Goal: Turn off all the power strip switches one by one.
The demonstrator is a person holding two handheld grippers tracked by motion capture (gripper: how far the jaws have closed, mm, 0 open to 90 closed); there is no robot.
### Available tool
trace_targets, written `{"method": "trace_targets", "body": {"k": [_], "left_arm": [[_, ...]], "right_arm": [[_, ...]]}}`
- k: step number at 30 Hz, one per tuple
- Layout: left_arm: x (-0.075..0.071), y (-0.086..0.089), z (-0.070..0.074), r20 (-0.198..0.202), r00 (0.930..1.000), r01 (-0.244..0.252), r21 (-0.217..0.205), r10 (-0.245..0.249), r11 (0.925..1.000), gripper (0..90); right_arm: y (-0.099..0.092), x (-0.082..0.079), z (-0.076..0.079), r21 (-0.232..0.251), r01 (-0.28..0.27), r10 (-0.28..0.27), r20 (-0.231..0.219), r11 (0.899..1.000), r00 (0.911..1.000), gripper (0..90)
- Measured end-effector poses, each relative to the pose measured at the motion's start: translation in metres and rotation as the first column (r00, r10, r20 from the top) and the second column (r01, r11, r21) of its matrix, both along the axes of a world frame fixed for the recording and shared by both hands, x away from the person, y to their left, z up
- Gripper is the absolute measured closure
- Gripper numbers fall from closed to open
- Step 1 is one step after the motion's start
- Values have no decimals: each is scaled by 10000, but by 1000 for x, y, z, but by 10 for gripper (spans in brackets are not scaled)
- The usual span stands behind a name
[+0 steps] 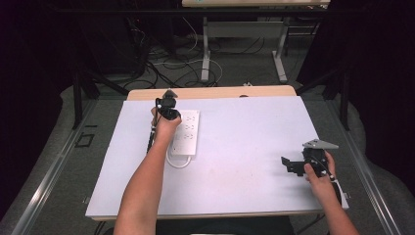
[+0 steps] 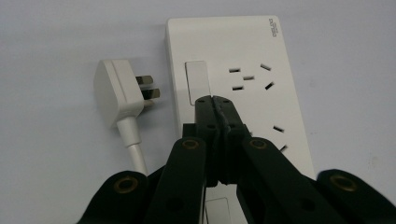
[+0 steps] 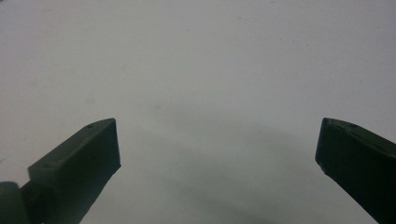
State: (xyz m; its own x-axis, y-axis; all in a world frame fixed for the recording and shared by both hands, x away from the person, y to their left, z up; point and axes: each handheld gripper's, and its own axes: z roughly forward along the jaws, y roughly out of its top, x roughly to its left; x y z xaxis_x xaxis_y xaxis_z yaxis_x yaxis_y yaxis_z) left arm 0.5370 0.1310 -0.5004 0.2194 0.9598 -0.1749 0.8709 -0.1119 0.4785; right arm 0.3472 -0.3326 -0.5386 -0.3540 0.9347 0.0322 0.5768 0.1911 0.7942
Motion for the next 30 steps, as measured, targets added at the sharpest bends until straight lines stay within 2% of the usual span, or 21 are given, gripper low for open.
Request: {"method": "trace_targets", "body": {"k": [14, 25, 28, 30], "left_arm": [[3, 0, -10, -269, 9996, 19, 107, -16, 9999, 900], [4, 0, -10, -311, 9995, 74, 114, -71, 9999, 900], [4, -1, -12, -294, 9995, 122, 346, -112, 9993, 900], [4, -1, -12, -297, 9996, 46, 305, -37, 9995, 900]], "right_arm": [[0, 0, -1, 75, 27, -27, -17, 10000, 10000, 0], [1, 0, -1, 67, -6, 7, -22, 10000, 10000, 0], [1, 0, -1, 65, -9, 9, -24, 10000, 10000, 0], [2, 0, -1, 95, 20, -20, -55, 10000, 10000, 0]]}}
